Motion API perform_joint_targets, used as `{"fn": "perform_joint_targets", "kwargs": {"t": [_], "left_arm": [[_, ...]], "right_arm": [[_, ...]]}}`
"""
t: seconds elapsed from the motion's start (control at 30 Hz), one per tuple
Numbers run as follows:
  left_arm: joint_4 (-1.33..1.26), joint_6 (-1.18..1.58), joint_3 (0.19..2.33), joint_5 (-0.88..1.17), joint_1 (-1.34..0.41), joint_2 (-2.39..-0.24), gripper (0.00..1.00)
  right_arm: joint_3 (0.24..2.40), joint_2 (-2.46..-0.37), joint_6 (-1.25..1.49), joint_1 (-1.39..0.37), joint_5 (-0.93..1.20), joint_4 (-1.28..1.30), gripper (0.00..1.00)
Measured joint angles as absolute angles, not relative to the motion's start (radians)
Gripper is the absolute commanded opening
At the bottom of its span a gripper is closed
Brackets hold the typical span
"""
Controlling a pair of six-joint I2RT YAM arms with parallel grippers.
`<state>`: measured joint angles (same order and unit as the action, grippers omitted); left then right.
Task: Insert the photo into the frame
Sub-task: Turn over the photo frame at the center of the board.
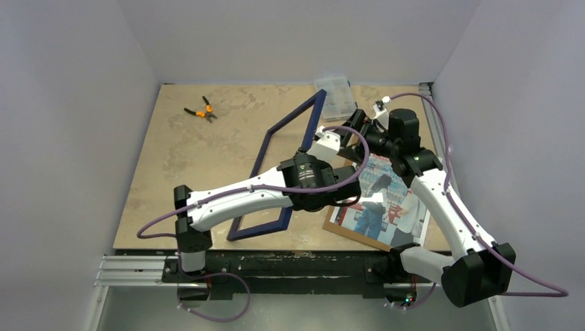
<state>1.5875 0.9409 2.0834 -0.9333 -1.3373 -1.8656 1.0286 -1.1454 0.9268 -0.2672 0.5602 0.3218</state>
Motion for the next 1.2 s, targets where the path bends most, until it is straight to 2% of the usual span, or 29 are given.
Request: {"fn": "perform_joint_targets", "kwargs": {"t": [0.17, 0.4, 0.7, 0.8, 1.2], "left_arm": [[1.577, 0.910, 2.068, -0.902, -1.337, -1.777, 0.00], [1.515, 0.871, 1.924, -0.844, -1.331, -1.568, 0.00], [1.148, 0.818, 1.507, -0.740, -1.167, -1.131, 0.00], [1.096, 0.828, 1.424, -0.725, -1.123, -1.034, 0.00], [0.947, 0.850, 1.322, -0.611, -1.060, -0.946, 0.00]], "right_arm": [[0.993, -1.102, 0.959, -0.267, 0.617, 0.240, 0.94], [0.973, -1.055, 0.998, -0.267, 0.672, 0.143, 0.94], [0.973, -1.029, 0.971, -0.267, 0.673, 0.152, 0.93], [0.970, -1.029, 0.952, -0.267, 0.672, 0.168, 0.93], [0.919, -1.028, 0.913, -0.267, 0.669, 0.208, 0.92]]}}
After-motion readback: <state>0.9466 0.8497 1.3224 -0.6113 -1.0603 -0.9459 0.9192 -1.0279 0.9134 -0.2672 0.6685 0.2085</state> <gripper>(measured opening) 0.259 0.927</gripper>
